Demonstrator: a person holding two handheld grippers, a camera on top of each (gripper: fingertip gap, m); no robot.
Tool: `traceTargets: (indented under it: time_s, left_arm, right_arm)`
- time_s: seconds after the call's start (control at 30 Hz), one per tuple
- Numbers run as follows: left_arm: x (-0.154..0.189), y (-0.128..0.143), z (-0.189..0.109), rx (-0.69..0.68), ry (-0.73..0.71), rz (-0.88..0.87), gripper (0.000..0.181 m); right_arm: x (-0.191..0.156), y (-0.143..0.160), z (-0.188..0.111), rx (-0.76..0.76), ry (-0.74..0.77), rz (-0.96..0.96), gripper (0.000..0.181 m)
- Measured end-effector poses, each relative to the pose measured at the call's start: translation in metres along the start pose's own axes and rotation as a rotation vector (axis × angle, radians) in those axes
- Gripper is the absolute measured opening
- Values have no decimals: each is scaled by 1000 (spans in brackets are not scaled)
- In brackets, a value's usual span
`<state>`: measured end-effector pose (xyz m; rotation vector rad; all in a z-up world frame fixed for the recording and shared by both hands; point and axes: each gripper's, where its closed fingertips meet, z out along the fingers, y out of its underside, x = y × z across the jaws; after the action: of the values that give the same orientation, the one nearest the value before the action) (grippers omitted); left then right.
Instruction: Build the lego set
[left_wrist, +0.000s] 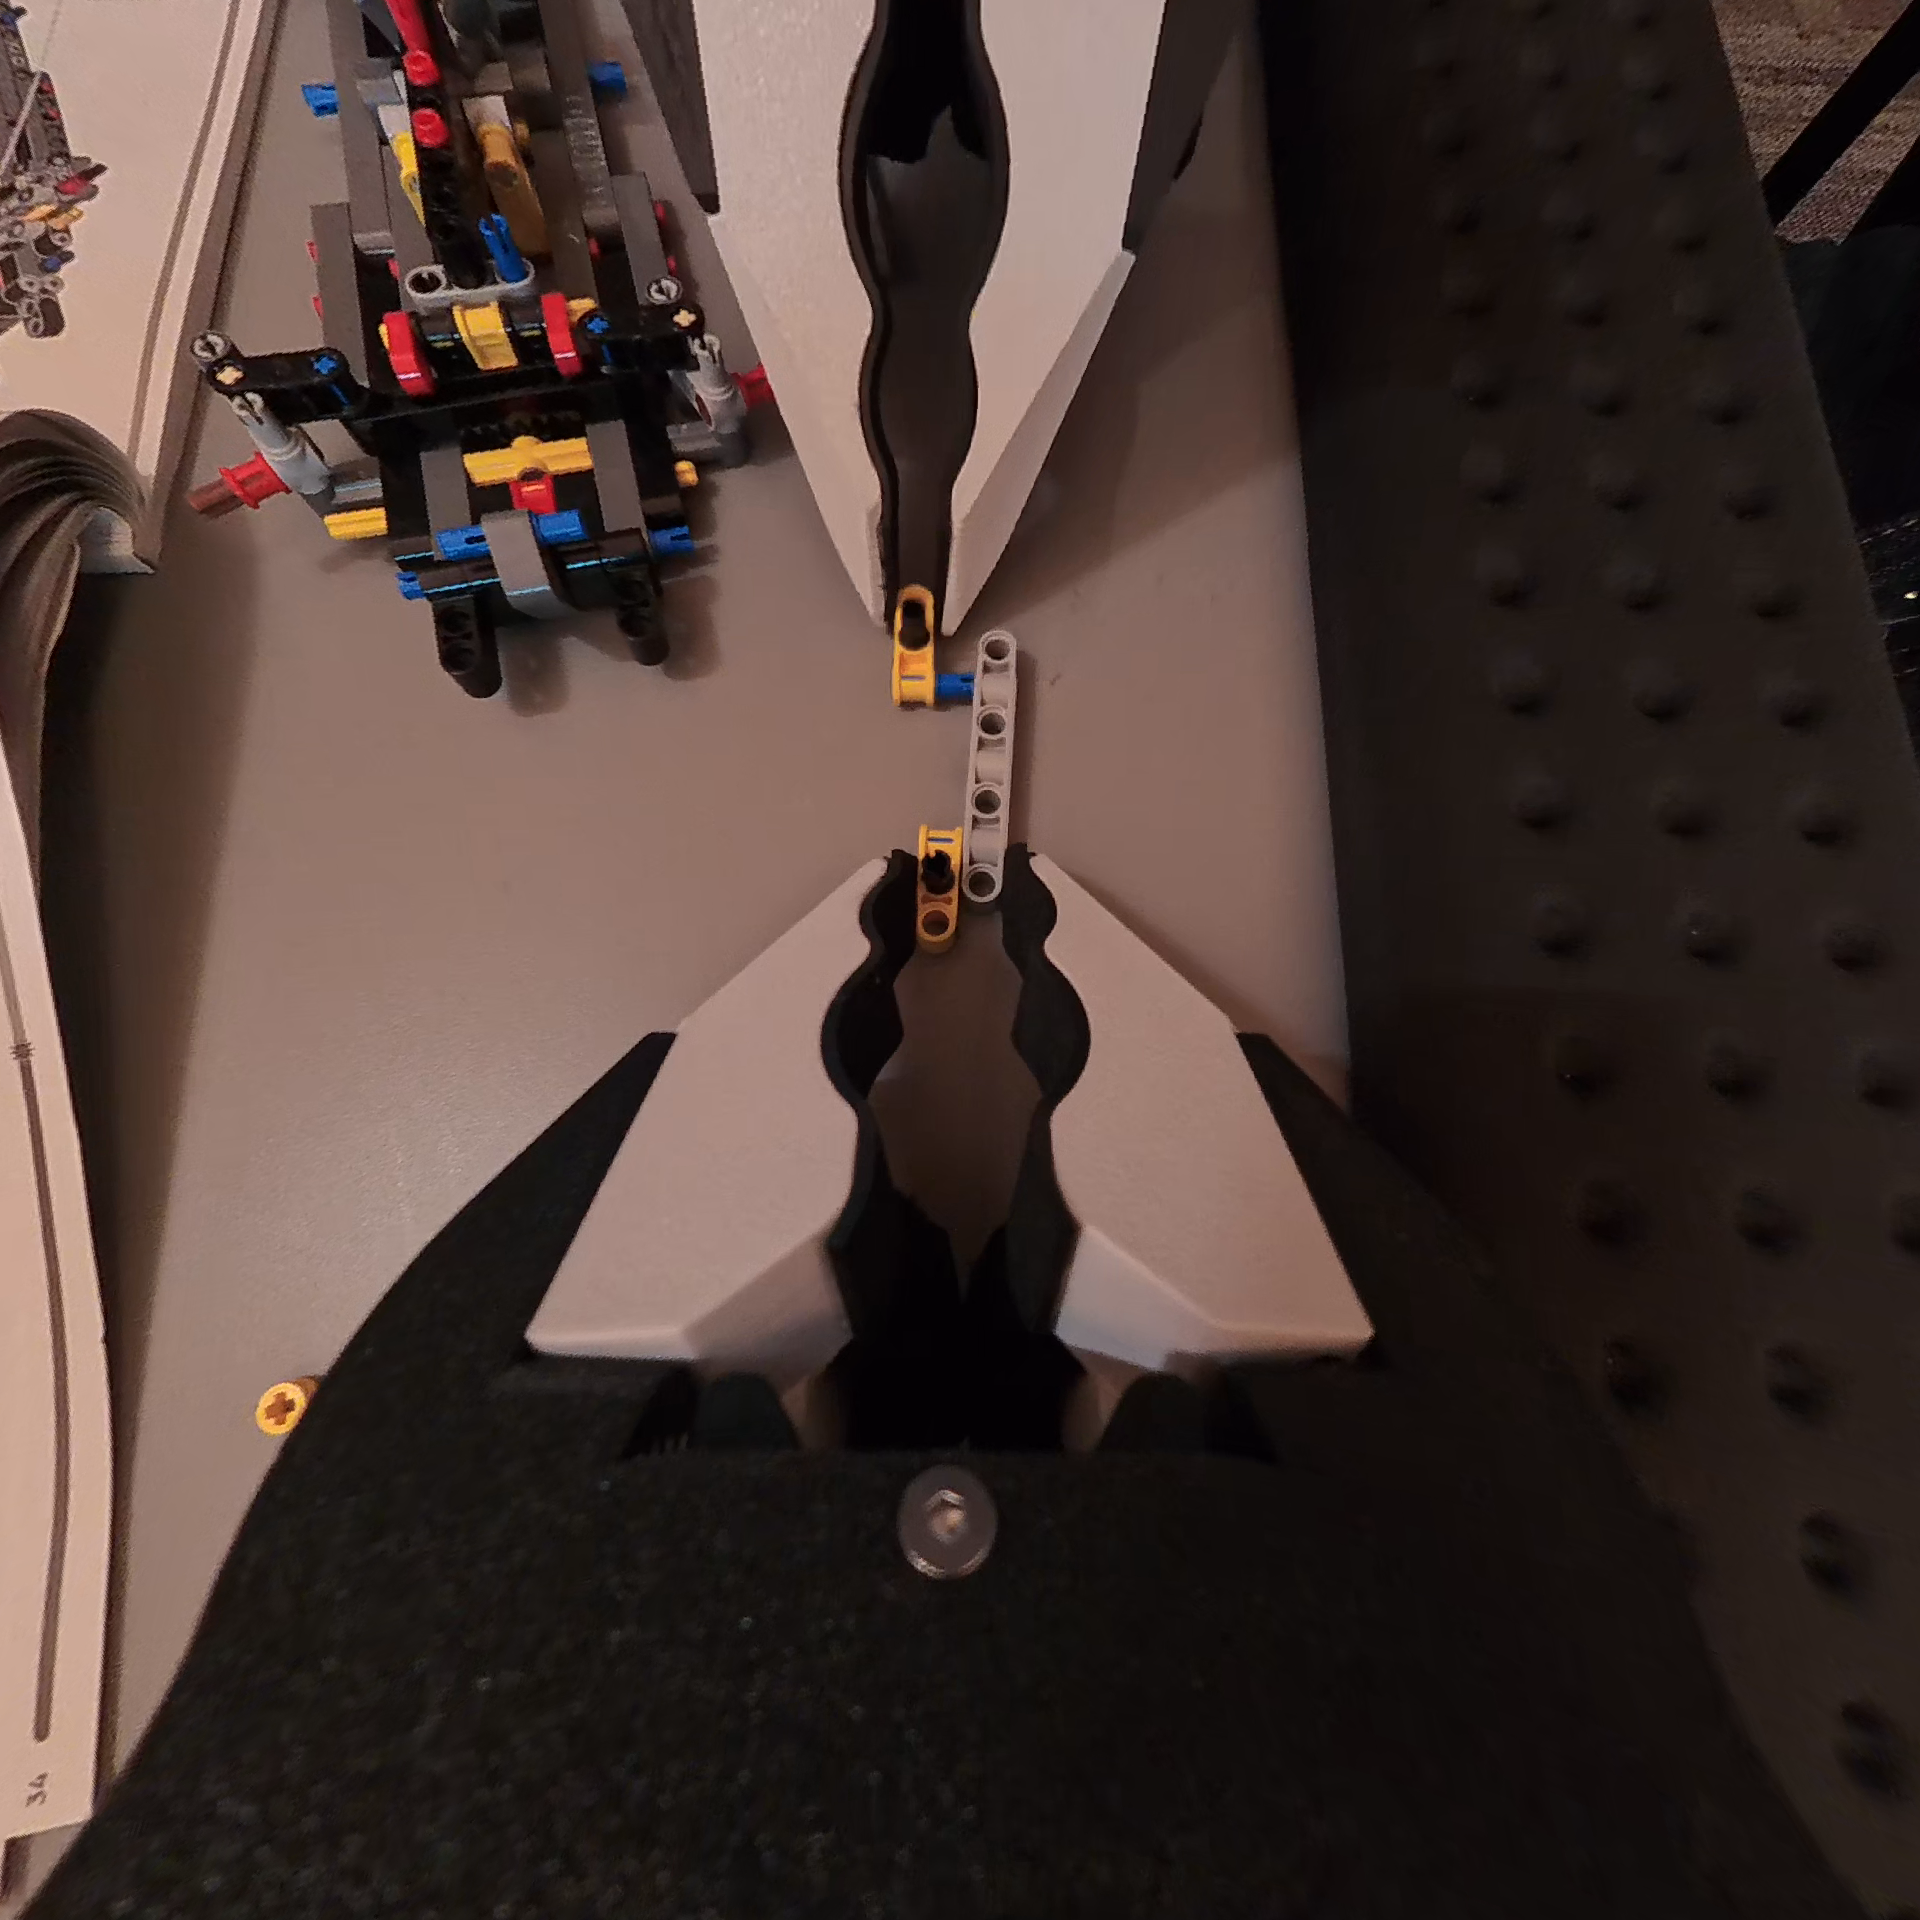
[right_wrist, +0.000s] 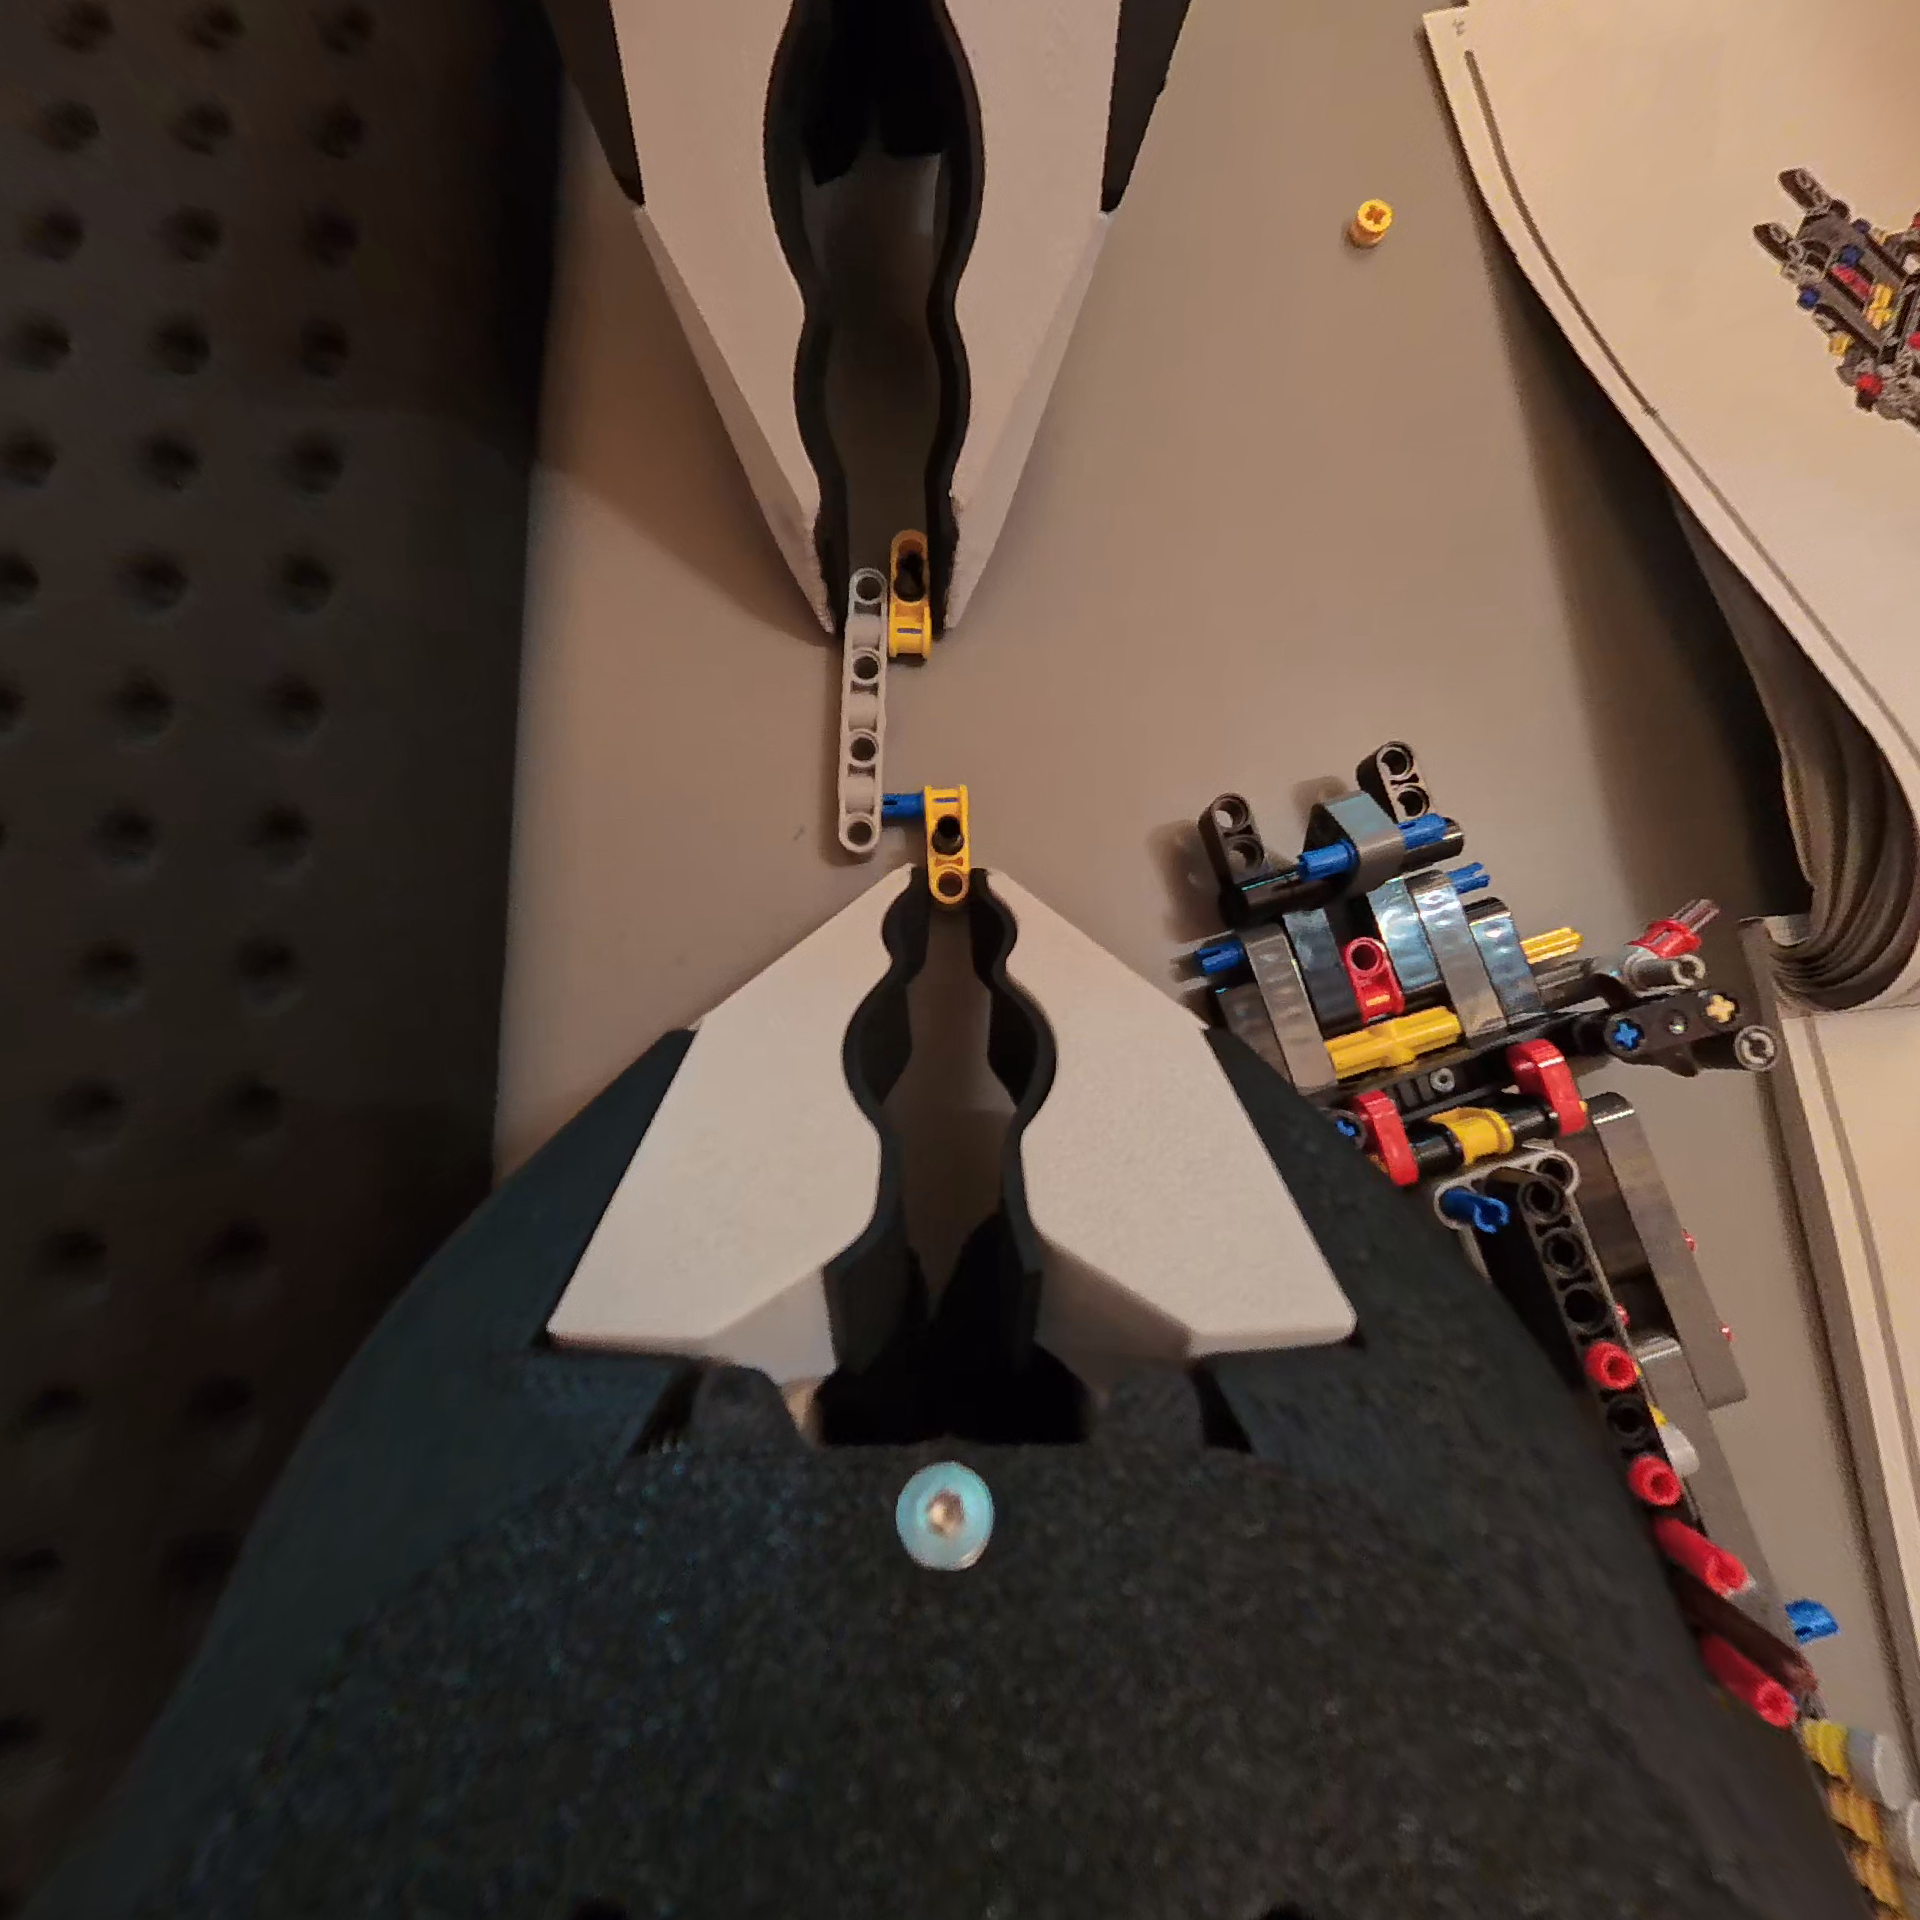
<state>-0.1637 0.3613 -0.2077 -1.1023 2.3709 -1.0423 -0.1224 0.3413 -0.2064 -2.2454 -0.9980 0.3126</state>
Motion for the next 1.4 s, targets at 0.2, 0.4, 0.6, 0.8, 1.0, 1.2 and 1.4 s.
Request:
traceTargets:
  time_s: [0.2, 0.4, 0.6, 0.8, 1.0, 1.2, 1.4]
  left_arm:
    - [0, 0, 0, 0, 0, -1, 15]
    - [0, 0, 0, 0, 0, -2, 15]
    - [0, 0, 0, 1, -1, 0, 15]
    - [0, 0, 0, 1, 1, -2, 15]
    - [0, 0, 0, 1, 0, 1, 15]
    - [0, 0, 0, 1, 1, 0, 15]
    - [0, 0, 0, 1, 2, -1, 15]
  right_arm:
    - [-1, -1, 1, -6, 13, -23, 7]
    - [-1, -2, 1, -2, 19, -34, 8]
    - [-8, -6, -3, 21, -25, -37, 26]
    - [-8, -13, 4, 40, -25, -35, 44]
    - [-12, -15, 12, 15, -51, -1, 30]
    - [-11, -14, 11, 21, -41, -6, 28]
    - [-7, -11, 8, 14, -8, -21, 30]
